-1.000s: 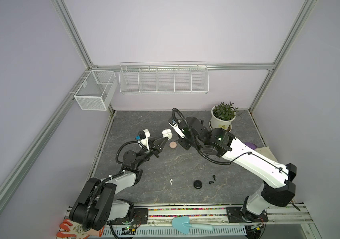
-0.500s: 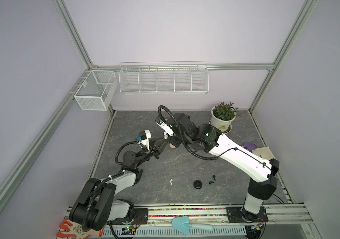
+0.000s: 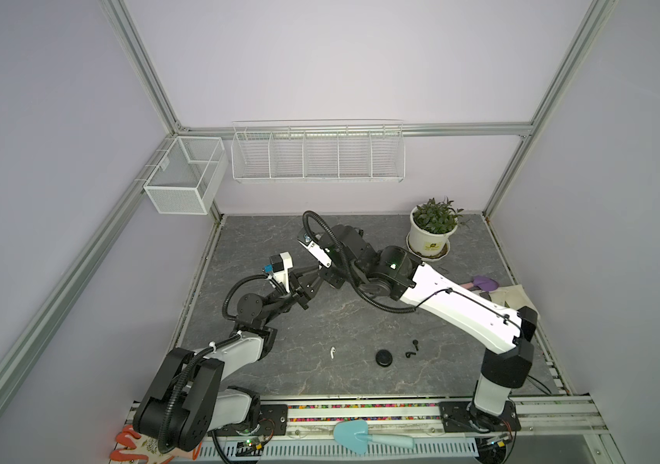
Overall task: Insert wireless bluetooth earbuds into charging case
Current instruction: Insert the wireless bluetooth earbud into the charging case.
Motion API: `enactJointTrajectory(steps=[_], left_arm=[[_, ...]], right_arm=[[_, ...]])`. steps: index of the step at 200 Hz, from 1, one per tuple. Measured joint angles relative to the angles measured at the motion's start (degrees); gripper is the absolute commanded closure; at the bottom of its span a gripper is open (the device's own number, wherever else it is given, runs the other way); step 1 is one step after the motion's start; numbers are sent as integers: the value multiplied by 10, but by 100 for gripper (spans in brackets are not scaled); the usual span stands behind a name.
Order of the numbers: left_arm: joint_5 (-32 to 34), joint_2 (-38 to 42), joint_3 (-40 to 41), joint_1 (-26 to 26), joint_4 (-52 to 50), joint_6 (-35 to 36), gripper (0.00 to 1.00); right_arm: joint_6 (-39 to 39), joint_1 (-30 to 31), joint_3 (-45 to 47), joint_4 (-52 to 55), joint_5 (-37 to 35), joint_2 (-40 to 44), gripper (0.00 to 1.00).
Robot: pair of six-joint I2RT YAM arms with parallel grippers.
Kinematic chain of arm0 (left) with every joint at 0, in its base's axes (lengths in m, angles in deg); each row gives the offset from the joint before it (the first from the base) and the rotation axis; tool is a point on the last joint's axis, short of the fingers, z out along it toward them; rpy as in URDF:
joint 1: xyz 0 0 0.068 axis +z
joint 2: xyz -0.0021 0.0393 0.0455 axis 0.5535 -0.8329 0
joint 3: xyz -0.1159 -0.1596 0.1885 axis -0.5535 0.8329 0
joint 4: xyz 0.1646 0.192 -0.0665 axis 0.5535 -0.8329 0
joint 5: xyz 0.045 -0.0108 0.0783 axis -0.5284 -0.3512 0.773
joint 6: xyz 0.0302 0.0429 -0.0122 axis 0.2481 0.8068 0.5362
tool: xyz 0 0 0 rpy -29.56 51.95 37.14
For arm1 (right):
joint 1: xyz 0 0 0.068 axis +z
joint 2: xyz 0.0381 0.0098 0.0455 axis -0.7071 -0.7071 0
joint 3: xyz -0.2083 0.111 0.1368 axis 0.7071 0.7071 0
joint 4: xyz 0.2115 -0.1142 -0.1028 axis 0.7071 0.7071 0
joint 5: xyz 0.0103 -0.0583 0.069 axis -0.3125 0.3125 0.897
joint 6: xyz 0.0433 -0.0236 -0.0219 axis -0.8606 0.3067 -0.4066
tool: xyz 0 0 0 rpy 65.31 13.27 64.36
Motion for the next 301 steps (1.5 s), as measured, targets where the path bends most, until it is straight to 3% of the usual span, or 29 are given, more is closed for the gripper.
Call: enactJointTrajectory(steps=[192,261,301], left_arm=[[7,11,0,0,-3,-1,100],[5,12,1,-1,-4,-1,100],[9,14,3,-1,0,0,100]], right_arm=[[-9,1,21,-5,7,8,79],[-14,0,5,13,11,8,53],[-61,-6,14,37,81,47,42]])
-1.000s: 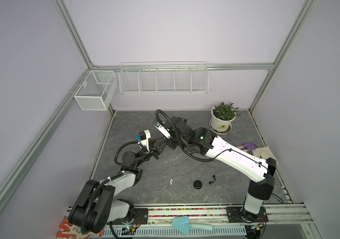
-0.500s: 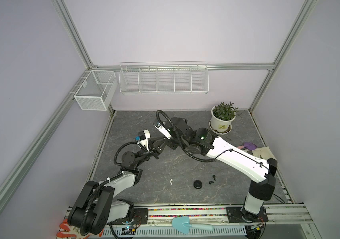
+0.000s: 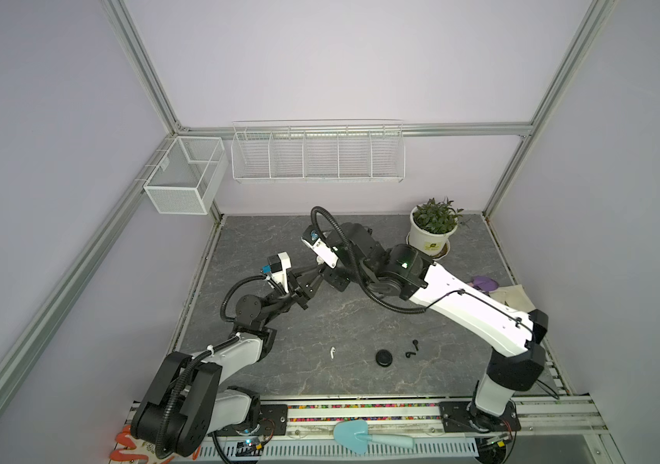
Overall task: Insert wireless bluetooth earbuds into charging case
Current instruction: Insert the wireless bluetooth earbud into the charging case.
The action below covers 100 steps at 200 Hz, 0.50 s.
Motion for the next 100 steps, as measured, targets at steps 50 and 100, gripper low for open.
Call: enactJointTrajectory(steps=[50,100], left_arm=[[0,0,16,0,0,1,100],[-3,0,17,0,0,2,100]], right_arm=[[-109,-63,210,-25,115,200,43],[-171,-98,191,-42,225,165,50]])
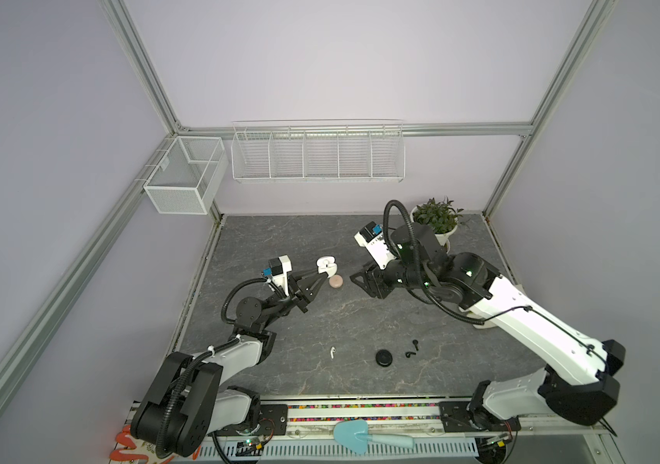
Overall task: Insert wireless bluetooth earbuds into charging case
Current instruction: Insert the wireless bluetooth earbud into the charging case.
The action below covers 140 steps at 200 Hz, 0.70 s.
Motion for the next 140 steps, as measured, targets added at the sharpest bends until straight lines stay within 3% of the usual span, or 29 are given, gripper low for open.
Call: enactJointTrajectory(steps=[52,140], left_arm=[[0,10,0,0,0,10,100],[-4,11,0,0,0,10,100]], right_arm=[[-18,-4,-111,1,56,-94,59],[-18,-9,-132,12,83,-128,63]])
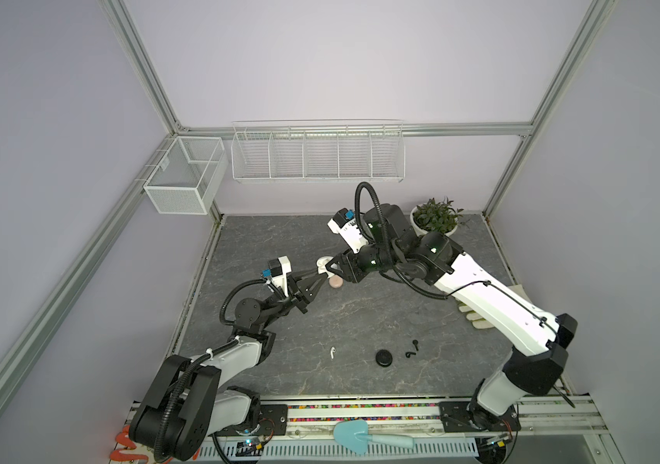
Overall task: Insert wireless bluetooth earbuds into charging case
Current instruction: Insert the wireless bluetooth earbud into the charging case.
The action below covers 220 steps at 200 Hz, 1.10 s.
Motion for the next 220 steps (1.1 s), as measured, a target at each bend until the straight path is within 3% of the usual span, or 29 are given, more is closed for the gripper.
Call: enactJointTrajectory(steps=[220], left_arm=[[0,7,0,-1,4,-2,100]], right_arm=[[1,-10,-27,-2,30,-49,64]])
